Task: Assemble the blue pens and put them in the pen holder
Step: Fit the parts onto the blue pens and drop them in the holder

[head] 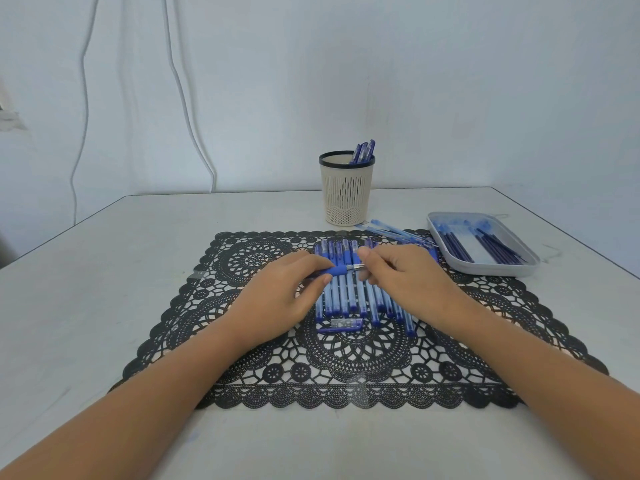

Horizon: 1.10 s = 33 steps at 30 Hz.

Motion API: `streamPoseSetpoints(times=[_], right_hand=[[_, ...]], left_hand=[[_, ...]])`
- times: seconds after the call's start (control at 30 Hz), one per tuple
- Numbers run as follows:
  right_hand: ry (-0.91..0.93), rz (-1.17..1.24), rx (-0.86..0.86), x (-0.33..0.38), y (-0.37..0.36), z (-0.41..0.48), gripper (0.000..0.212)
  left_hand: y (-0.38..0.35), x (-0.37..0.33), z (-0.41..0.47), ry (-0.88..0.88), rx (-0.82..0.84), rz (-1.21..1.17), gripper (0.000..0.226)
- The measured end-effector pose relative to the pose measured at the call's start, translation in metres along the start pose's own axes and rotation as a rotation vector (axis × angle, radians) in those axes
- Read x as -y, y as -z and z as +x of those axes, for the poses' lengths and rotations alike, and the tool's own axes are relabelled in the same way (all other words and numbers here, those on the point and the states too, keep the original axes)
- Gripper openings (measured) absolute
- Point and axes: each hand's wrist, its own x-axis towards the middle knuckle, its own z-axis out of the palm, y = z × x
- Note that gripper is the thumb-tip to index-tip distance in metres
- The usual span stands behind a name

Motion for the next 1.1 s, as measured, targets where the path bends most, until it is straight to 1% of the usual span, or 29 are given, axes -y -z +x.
streamPoseSetpoints(times=[0.03, 0.1, 0.17, 0.2, 0.27, 0.3, 0.33, 0.4, 0.5, 0.57, 0.6, 0.67, 0.7, 0.73, 0.8, 0.83, 0.9, 0.97, 1.1], right_hand=[[0.003, -0.002, 0.016, 0.0006, 0.0003, -0.0007, 0.027], [0.016, -0.007, 0.068, -0.0006, 0.0006, -0.0014, 0.007], [0.027, -0.009, 0.089, -0.0011, 0.0018, -0.0017, 0.005], [0.028, -0.016, 0.079, -0.0015, 0.002, -0.0014, 0.005], [0.028, -0.046, 0.073, -0.0006, 0.0027, -0.0008, 0.021], [0.024, -0.052, 0.08, 0.0001, 0.0027, -0.0009, 0.024], [0.026, -0.036, 0.092, -0.0004, 0.0027, -0.0012, 0.02], [0.042, -0.016, 0.128, -0.0015, 0.0023, -0.0021, 0.004], [0.055, -0.059, 0.123, -0.0031, 0.0017, -0.0011, 0.008], [0.039, -0.084, 0.115, -0.0029, 0.0025, 0.0001, 0.025], [0.03, -0.072, 0.122, -0.0036, 0.0026, 0.0, 0.023], [0.037, -0.04, 0.144, -0.0042, 0.0018, -0.0012, 0.006], [0.048, -0.04, 0.145, -0.0046, 0.0015, -0.0013, 0.004], [0.057, -0.058, 0.139, -0.0053, 0.0013, -0.0012, 0.005], [0.052, -0.088, 0.12, -0.0049, 0.0013, -0.0003, 0.016], [0.044, -0.08, 0.117, -0.0043, 0.0017, -0.0003, 0.017], [0.051, -0.057, 0.122, -0.0044, 0.0023, -0.0013, 0.006], [0.076, -0.063, 0.117, -0.0054, 0.0024, -0.0022, 0.002], [0.093, -0.073, 0.083, -0.0057, 0.003, -0.0005, 0.01]], left_hand=[[-0.0002, -0.0004, 0.0004, -0.008, 0.003, 0.004, 0.039], [-0.0003, -0.0006, 0.0006, -0.009, -0.002, 0.003, 0.04], [0.0001, 0.0, 0.0002, -0.002, -0.006, -0.007, 0.04], [0.0002, 0.0002, 0.0, 0.0, -0.005, -0.009, 0.04], [0.0001, 0.0004, -0.0002, -0.001, 0.002, -0.003, 0.041], [-0.0001, 0.0002, -0.0003, -0.002, 0.004, 0.0, 0.042], [-0.0001, 0.0002, -0.0003, -0.004, 0.004, 0.0, 0.041], [-0.0003, 0.0009, -0.0005, -0.003, 0.008, -0.003, 0.041], [-0.0006, 0.0018, -0.0011, -0.001, 0.019, 0.007, 0.042], [-0.0008, 0.0017, -0.0012, -0.004, 0.02, 0.003, 0.041], [-0.0008, 0.0014, -0.001, -0.006, 0.02, 0.003, 0.041], [-0.001, 0.0011, -0.0005, -0.01, 0.021, 0.005, 0.04], [-0.001, 0.0012, -0.0005, -0.011, 0.021, 0.007, 0.04], [-0.001, 0.0011, -0.0006, -0.01, 0.021, 0.009, 0.041], [-0.0008, 0.001, -0.0009, -0.013, 0.024, 0.016, 0.041], [-0.0007, 0.0009, -0.001, -0.016, 0.024, 0.016, 0.041], [-0.0006, 0.0008, -0.001, -0.018, 0.021, 0.012, 0.04], [-0.0006, 0.0008, -0.0004, -0.016, 0.017, 0.016, 0.041], [-0.0009, 0.0, 0.0009, -0.012, -0.003, 0.027, 0.043]])
